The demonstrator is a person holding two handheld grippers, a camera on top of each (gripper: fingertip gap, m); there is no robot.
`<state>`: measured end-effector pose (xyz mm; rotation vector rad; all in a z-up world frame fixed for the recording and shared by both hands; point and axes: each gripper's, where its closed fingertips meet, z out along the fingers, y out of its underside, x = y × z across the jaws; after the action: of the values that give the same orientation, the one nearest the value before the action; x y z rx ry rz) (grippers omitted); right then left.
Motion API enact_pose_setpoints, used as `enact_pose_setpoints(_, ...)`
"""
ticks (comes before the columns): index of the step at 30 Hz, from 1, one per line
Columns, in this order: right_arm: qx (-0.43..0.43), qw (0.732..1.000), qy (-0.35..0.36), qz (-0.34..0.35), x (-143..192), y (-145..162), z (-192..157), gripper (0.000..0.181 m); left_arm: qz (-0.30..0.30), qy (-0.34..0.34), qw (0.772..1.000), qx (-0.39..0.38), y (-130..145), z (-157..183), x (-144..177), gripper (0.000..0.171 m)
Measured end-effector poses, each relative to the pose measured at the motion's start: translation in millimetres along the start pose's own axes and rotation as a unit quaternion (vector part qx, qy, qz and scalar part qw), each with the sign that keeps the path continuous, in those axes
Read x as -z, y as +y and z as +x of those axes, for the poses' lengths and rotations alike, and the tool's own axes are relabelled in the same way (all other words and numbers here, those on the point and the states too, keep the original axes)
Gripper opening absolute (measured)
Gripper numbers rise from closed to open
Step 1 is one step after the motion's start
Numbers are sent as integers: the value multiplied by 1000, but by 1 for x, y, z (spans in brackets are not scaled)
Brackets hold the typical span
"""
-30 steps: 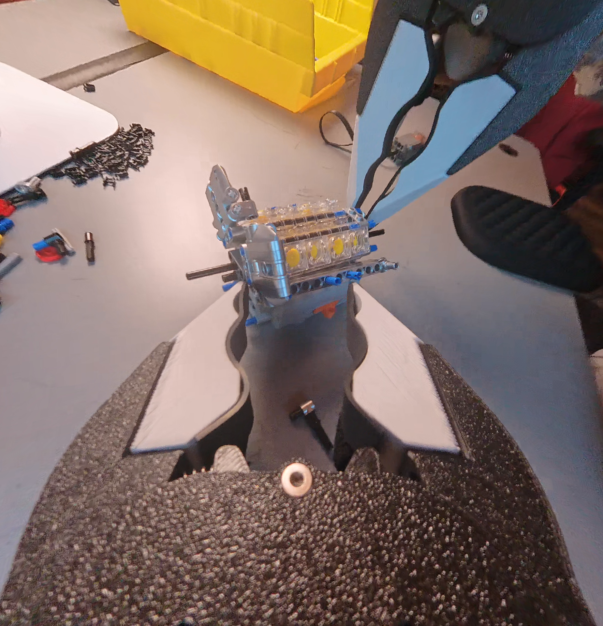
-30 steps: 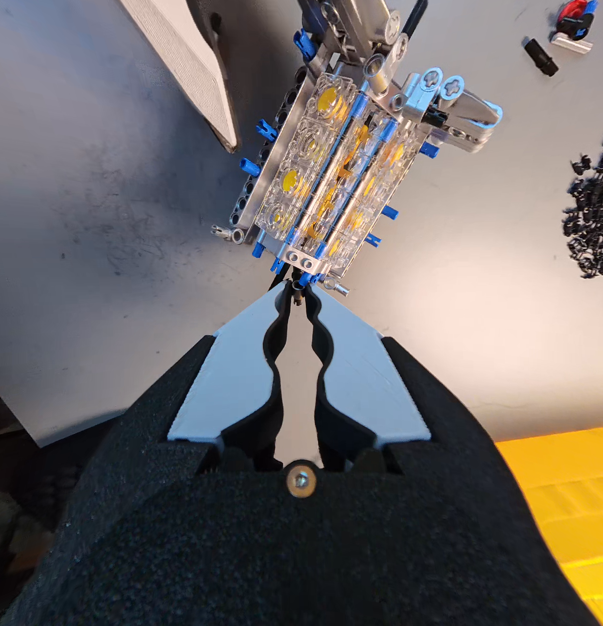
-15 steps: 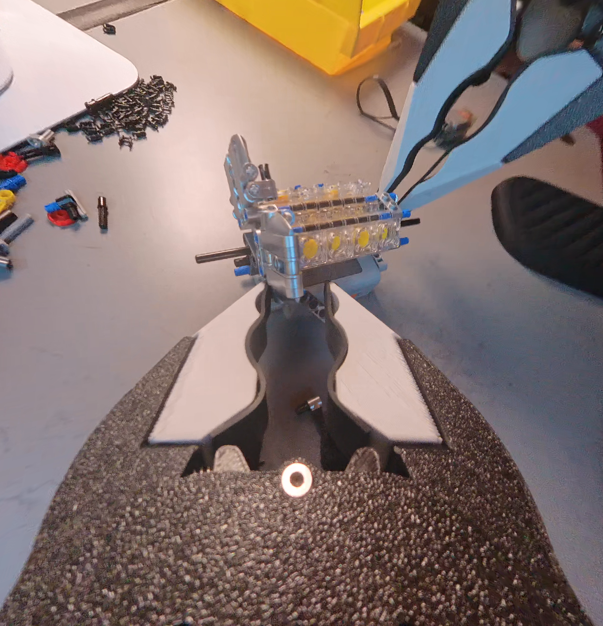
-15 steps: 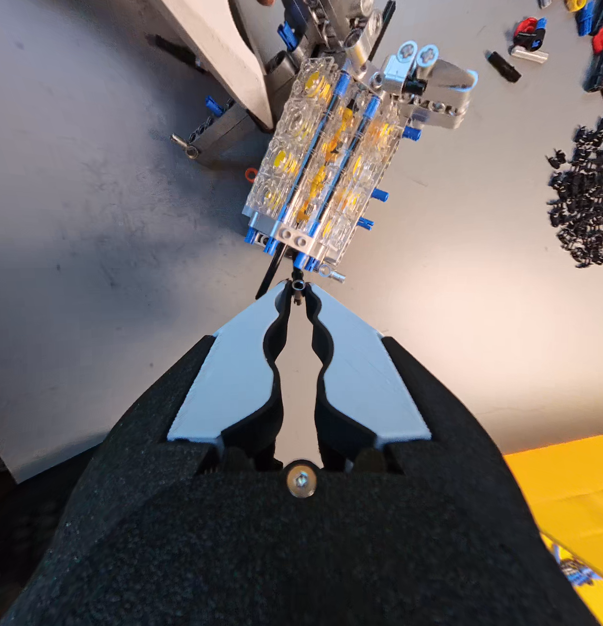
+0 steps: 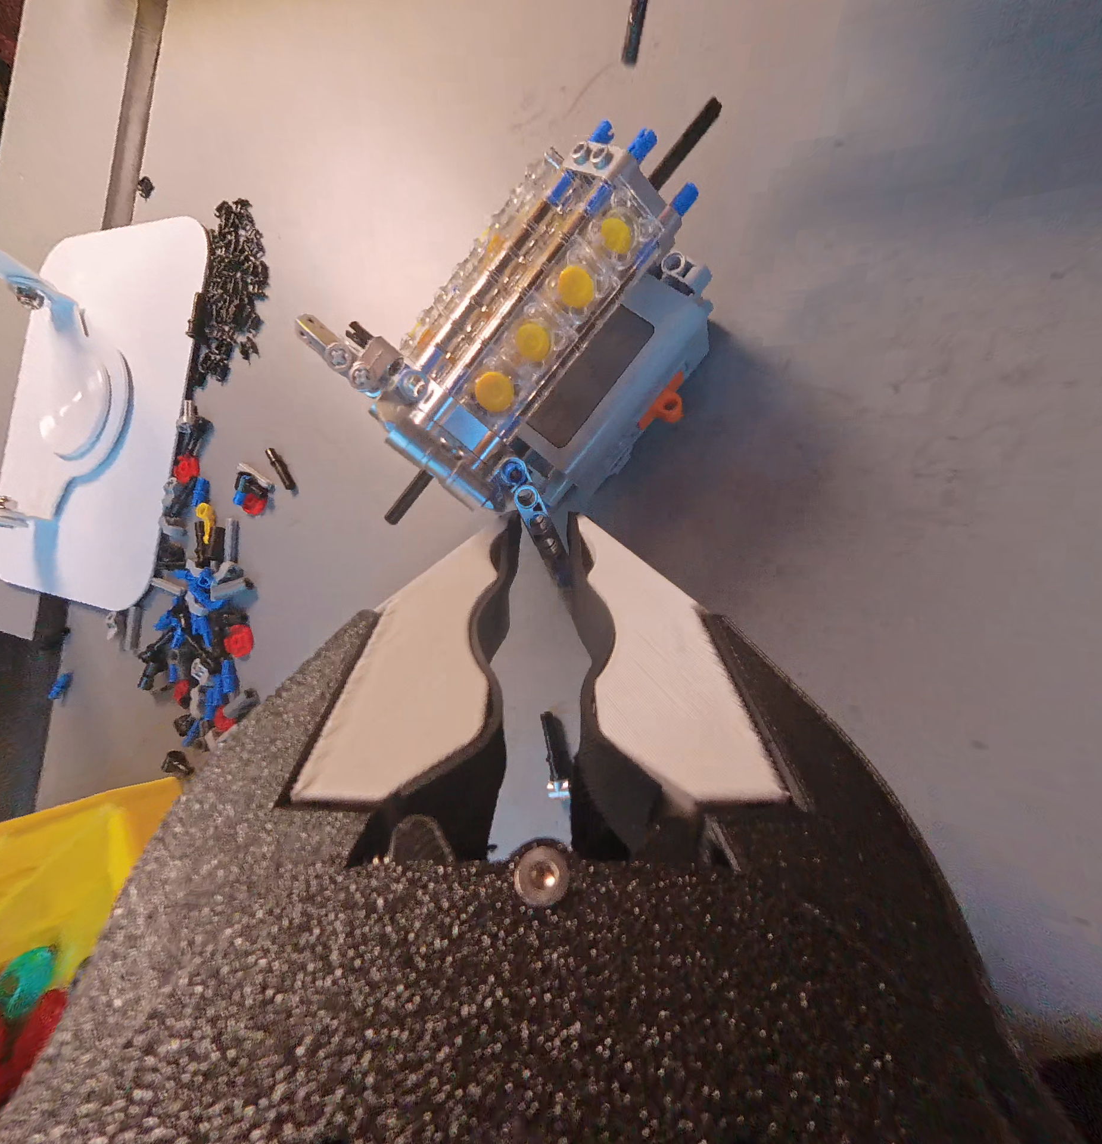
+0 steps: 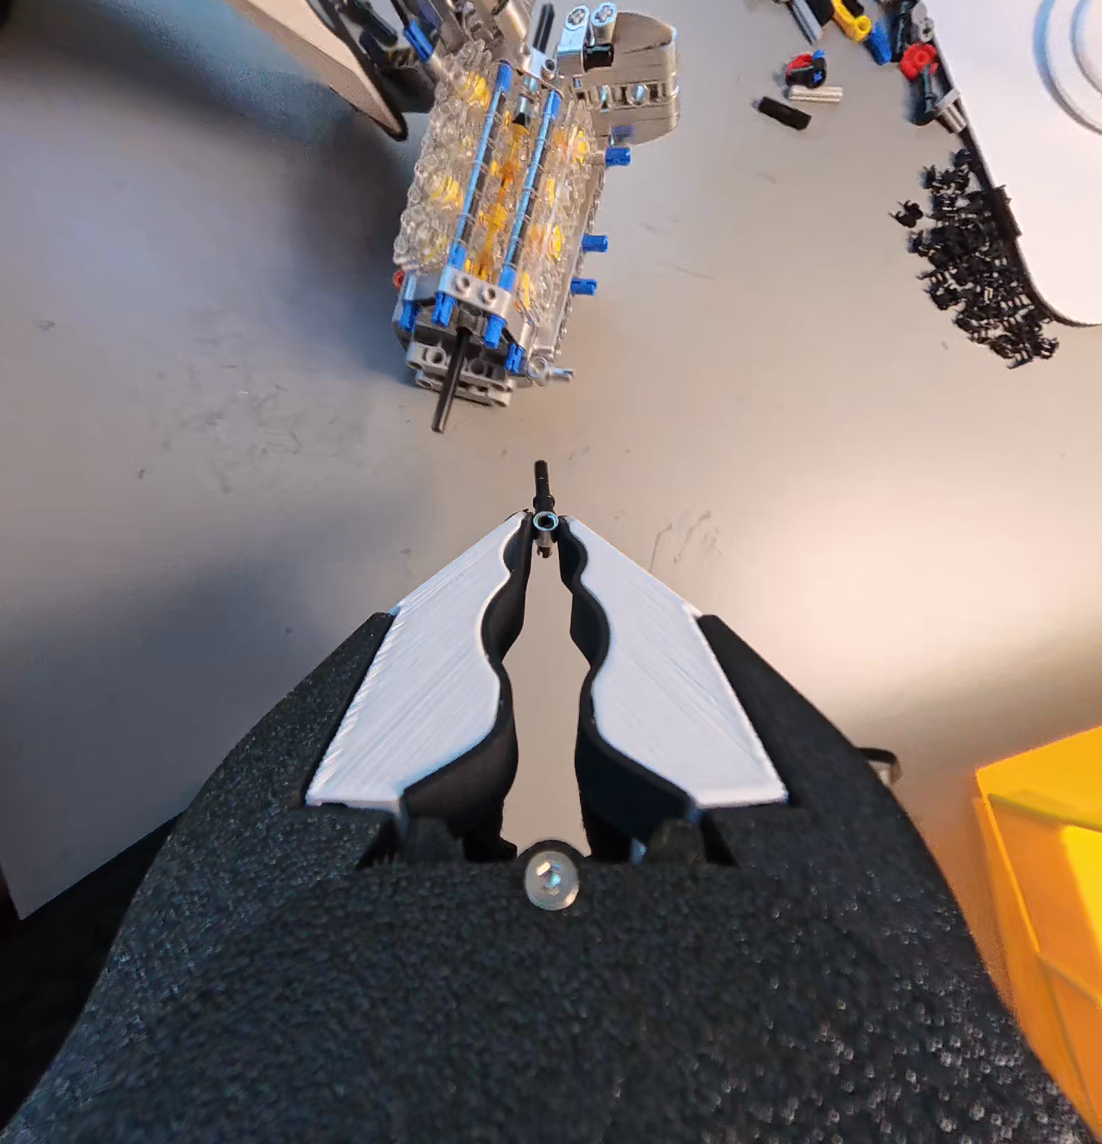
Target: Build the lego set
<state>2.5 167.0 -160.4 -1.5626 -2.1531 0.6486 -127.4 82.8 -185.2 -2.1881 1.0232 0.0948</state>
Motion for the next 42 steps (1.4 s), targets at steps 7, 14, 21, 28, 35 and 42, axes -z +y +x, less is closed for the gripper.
enact_pose_setpoints(7,-30,997,6,77,15,13,-6,6,62,76,992,75,-13,-21,45,40)
enact_pose_setpoints(14,-14,996,4,91,-3,6,-5,6,-12,137,989,-56,-86,-32,11,35)
enact_pose_setpoints(21,-11,994,-7,111,-7,9,-9,7,-162,369,913,-66,-91,-4,-41,27)
enact_pose_setpoints(28,-9,993,-28,117,-10,16,-11,7,-215,522,825,21,-87,8,-47,21)
enact_pose_setpoints(35,-7,992,-30,120,-10,16,-12,7,-207,539,816,24,-80,22,-57,11)
enact_pose_setpoints(42,-7,992,-33,121,-14,16,-12,7,-121,381,912,86,-97,-11,-83,0)
